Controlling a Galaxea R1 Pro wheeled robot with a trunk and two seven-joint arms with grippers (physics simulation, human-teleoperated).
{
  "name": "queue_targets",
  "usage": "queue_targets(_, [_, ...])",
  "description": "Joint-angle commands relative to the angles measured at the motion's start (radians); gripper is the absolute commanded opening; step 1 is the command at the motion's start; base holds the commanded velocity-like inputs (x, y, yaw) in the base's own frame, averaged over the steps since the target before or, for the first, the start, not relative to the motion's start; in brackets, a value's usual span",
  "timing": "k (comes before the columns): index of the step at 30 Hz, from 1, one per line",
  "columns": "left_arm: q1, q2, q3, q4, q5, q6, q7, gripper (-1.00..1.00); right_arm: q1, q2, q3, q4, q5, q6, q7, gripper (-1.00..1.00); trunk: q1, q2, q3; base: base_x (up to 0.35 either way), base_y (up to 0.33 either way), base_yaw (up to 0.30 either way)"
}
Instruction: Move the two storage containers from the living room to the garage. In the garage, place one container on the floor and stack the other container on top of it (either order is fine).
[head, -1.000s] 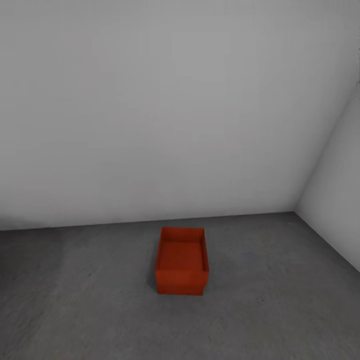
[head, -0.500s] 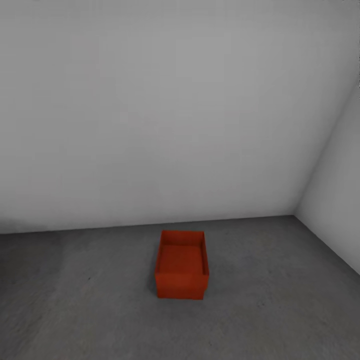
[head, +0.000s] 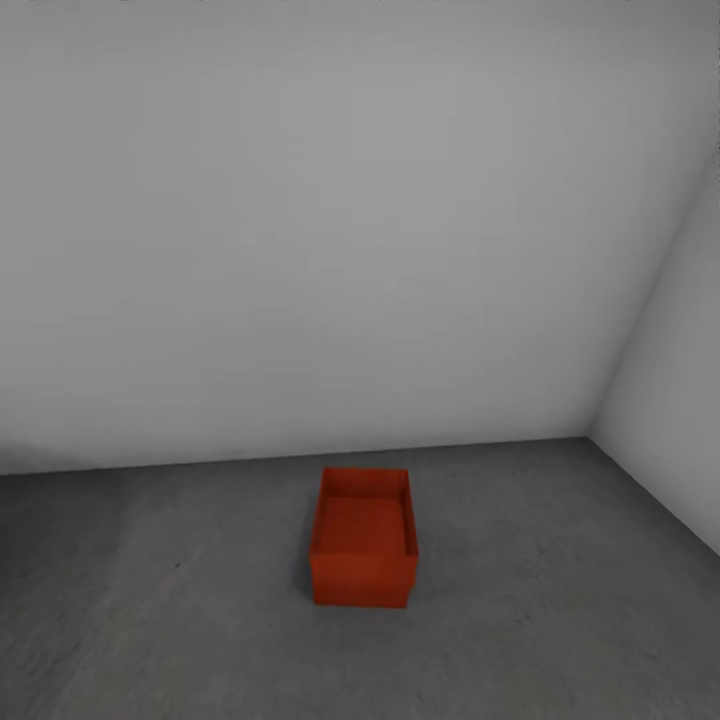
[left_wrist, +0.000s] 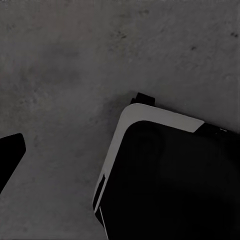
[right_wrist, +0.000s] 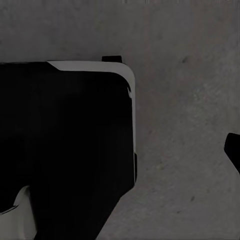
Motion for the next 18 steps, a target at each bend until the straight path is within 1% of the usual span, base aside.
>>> queue_targets(1, [-0.001,0.000,0.005,0.000,0.002,-0.001,0.001,1.00,-0.002,0.000,0.008,0.003,-0.009,-0.007,0.002,1.00,0.001,-0.002,-0.001,0.000,0.000,0.000])
queue_targets(18, [0.000,0.000,0.005,0.000,0.002,-0.001,0.001,1.00,-0.002,-0.001,0.008,0.003,-0.009,-0.013,0.008,1.00,0.001,-0.002,0.026,0.000,0.000,0.000])
